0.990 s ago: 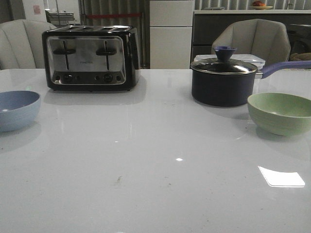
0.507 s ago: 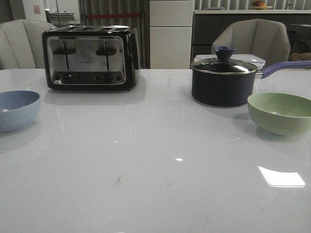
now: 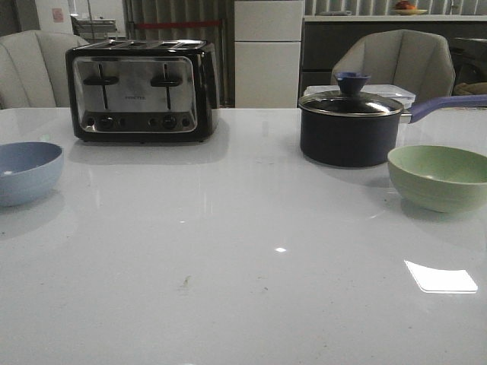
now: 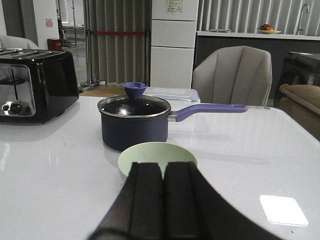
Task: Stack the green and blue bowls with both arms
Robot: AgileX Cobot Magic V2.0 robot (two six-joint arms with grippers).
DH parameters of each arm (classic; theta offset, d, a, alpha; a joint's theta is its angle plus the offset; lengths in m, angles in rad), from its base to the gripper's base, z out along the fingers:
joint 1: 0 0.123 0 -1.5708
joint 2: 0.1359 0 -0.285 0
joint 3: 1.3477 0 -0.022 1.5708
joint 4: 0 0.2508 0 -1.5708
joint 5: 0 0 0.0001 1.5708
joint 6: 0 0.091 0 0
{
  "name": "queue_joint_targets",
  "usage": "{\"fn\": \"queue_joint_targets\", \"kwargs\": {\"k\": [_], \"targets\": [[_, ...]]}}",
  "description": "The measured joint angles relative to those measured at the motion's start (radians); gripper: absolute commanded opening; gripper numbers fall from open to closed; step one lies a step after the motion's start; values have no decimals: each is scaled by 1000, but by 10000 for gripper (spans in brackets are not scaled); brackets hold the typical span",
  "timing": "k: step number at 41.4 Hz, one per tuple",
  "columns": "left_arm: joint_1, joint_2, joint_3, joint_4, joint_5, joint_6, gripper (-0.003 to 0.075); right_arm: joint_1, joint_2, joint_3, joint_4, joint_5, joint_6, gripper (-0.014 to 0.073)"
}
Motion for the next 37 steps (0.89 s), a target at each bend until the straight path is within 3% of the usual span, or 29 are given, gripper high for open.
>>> {"fn": "queue_joint_targets", "kwargs": {"k": [9,19,28,37], "targets": [[0,0,-40,0,-89,0,93,0,0,-97,0,64,0,55],[0,0,-288,0,-25,0,93,0,19,-383,0,187,0,55],[0,43,-520,0,141,0,93,0,178,-624,0,373,0,55],[0,220,-683,0,403,0,93,0,342,-735,0,538,0,55]]}}
